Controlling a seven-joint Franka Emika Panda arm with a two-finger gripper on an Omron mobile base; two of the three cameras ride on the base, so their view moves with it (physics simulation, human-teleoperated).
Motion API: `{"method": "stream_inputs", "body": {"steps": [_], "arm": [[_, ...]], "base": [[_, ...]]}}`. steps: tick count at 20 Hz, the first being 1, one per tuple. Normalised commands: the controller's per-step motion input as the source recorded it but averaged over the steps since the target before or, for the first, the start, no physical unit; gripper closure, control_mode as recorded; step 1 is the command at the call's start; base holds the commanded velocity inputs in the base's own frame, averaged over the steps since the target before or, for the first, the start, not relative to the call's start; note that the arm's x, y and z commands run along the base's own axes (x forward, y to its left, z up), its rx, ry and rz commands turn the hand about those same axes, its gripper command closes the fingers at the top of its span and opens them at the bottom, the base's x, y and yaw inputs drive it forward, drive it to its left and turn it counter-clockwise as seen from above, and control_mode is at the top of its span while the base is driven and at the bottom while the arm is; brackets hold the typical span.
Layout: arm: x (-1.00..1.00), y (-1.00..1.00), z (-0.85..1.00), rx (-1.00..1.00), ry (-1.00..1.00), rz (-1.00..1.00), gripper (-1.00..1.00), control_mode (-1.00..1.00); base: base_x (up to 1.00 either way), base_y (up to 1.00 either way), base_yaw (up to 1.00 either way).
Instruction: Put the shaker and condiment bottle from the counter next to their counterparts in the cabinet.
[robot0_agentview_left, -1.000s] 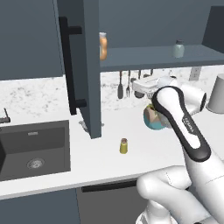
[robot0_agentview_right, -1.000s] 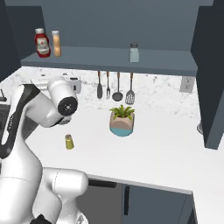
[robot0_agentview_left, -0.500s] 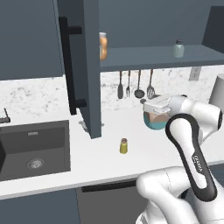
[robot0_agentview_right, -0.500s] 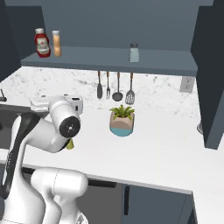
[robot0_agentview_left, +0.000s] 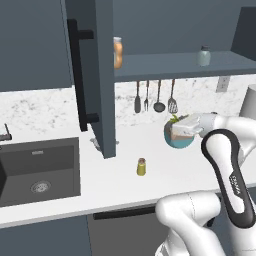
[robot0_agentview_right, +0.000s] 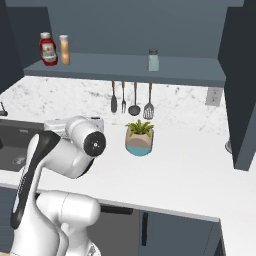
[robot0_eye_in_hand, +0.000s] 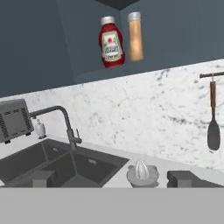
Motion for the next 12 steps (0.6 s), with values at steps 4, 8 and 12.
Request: {"method": "stream_inputs", "body": {"steps": [4, 8, 12], "arm": [[0.10, 0.00, -0.51, -0.04, 0.13, 0.16, -1.00, -1.00], [0.31, 0.00, -0.57, -0.02, 0.04, 0.16, -1.00, -1.00], [0.17, 0.00, -0.61, -0.05, 0.10, 0.16, -1.00, -1.00]], "base": [[0.00, 0.00, 0.00], [0.00, 0.00, 0.00], [0.00, 0.00, 0.00]]}}
